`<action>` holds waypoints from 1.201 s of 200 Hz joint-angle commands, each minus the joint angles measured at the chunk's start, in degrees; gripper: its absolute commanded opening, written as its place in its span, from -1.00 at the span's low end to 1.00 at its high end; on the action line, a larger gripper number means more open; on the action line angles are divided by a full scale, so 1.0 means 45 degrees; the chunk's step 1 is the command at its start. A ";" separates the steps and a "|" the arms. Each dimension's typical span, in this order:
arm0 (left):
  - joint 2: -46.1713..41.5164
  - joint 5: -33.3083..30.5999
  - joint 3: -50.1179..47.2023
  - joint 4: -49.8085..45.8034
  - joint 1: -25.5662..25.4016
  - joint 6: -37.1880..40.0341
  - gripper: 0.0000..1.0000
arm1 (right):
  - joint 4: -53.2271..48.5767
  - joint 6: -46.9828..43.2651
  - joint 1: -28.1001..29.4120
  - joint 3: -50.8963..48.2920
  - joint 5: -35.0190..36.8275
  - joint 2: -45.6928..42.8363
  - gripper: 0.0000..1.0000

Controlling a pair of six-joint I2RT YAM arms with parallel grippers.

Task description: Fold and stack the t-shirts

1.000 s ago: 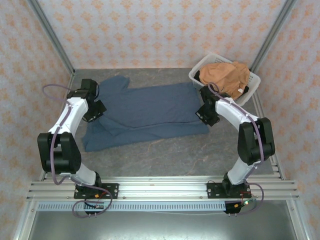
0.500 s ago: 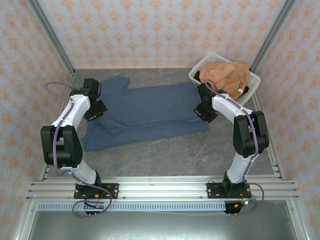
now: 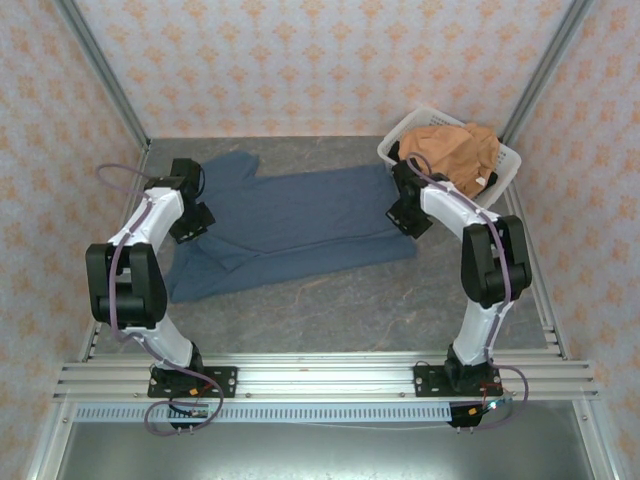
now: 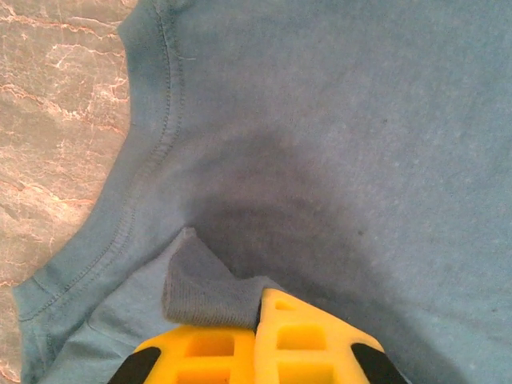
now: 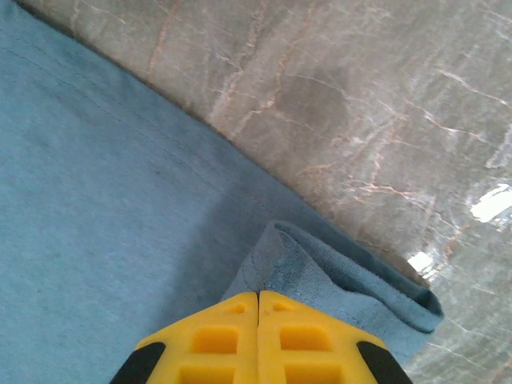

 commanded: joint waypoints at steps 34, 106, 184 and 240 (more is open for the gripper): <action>0.0909 -0.0634 0.1125 0.0125 -0.0063 0.0047 -1.00 | -0.0189 0.0107 -0.0141 0.0677 0.0815 0.0802 -1.00; 0.0855 -0.0812 0.2088 -0.0372 -0.0045 0.0132 -0.01 | -0.0447 -0.0525 -0.0448 0.1523 0.0789 0.0749 -0.27; -0.2706 0.0117 -0.2919 -0.2466 0.1676 -0.2004 0.00 | -0.0167 -0.1765 -0.0518 -0.1825 -0.0962 -0.2707 0.16; -0.2045 0.1607 -0.4493 -0.1498 0.3138 -0.2294 0.08 | 0.1174 -0.2319 -0.0555 -0.4201 -0.2434 -0.2828 0.30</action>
